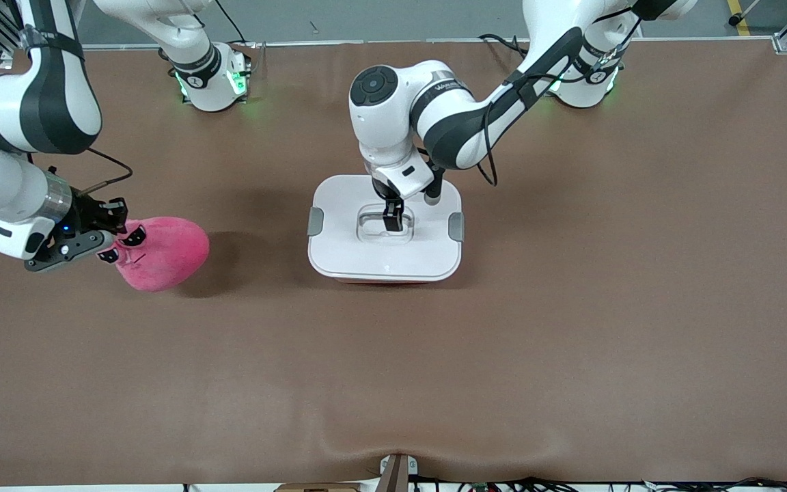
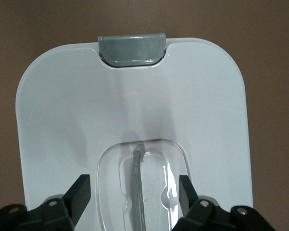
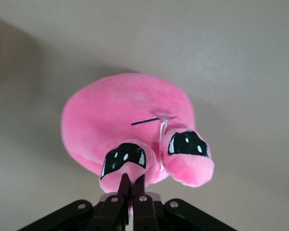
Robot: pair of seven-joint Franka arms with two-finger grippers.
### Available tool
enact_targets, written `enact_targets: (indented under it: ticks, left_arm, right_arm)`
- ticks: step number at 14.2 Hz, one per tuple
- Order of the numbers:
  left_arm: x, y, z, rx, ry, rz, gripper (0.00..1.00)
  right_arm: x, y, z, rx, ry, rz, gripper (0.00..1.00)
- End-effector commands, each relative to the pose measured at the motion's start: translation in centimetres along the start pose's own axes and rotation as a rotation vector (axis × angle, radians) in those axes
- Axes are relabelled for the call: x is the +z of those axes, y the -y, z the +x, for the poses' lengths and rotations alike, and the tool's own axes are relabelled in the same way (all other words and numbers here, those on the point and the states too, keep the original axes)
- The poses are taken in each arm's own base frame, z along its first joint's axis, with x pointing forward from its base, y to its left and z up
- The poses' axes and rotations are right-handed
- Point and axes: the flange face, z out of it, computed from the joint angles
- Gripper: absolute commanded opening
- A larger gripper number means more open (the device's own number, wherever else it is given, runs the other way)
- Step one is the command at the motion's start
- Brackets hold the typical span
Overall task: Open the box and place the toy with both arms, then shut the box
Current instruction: 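Grasp the lid handle with the left gripper while the right gripper grasps the plush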
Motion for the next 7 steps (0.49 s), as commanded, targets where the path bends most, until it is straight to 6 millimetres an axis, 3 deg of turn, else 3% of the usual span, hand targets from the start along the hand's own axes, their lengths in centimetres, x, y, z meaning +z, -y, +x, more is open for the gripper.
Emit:
enact_targets:
  ticks: [1, 7]
  left_arm:
    - [-0.6, -0.9, -0.7, -0.033, 0.016, -0.037, 0.78]
    - [0.4, -1.2, -1.3, -0.08, 0.046, -0.059, 0.69]
  right_arm:
    - [-2.4, -0.4, -0.4, -0.095, 0.006, -0.006, 0.0]
    - [-4.4, 0.9, -0.3, -0.308, 0.032, 0.014, 0.0]
